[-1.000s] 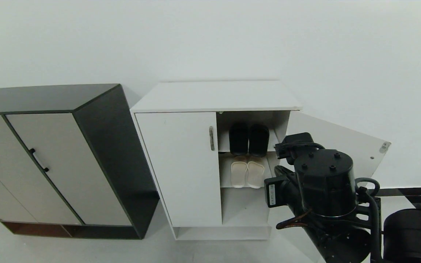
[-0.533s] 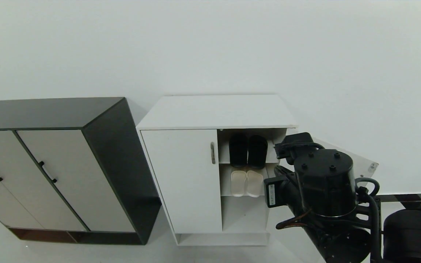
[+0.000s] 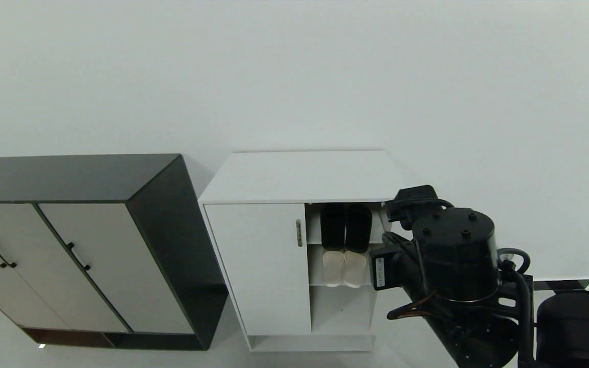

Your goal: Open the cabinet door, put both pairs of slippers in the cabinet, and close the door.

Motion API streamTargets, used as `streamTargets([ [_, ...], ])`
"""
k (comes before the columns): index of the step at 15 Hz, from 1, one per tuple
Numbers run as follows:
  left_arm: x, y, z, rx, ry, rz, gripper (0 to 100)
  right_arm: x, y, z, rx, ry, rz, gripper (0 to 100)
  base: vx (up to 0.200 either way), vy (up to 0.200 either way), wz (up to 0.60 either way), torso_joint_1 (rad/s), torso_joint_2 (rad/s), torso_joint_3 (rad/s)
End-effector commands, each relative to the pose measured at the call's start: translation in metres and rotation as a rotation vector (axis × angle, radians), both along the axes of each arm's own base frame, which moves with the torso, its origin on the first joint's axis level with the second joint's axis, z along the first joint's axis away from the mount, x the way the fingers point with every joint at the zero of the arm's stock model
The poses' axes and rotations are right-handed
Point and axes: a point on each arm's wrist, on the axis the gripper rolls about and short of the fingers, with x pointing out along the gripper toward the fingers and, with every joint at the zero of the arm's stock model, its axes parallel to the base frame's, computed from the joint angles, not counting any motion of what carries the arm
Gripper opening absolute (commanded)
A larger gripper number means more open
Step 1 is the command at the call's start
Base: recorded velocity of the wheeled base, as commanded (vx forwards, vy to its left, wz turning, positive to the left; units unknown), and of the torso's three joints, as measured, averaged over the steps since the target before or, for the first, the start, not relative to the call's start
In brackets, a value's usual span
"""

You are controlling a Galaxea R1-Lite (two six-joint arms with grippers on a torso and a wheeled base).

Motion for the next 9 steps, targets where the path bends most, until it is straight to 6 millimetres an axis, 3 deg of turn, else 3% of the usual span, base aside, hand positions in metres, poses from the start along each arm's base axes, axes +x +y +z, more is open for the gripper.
streamTargets([
  [1, 0.0000, 0.0000, 0.0000, 0.000, 0.000, -0.001, 0, -0.0016, -0.0007, -0.0023, 0.000, 0.014, 0.036, 0, 0.000, 0.000, 0.00, 0.076, -0.13, -0.085],
  [6, 0.0000, 0.0000, 0.0000, 0.000, 0.000, -0.001, 0, -0.0011, -0.0008, -0.0039, -0.003, 0.018, 0.039, 0, 0.000, 0.000, 0.00, 0.005, -0.01, -0.007],
  [9, 0.0000, 0.0000, 0.0000, 0.000, 0.000, 0.001, 0, -0.0009, -0.0005, -0.0043, -0.002, 0.019, 0.041, 0, 0.000, 0.000, -0.60, 0.002, 0.00, 0.004],
])
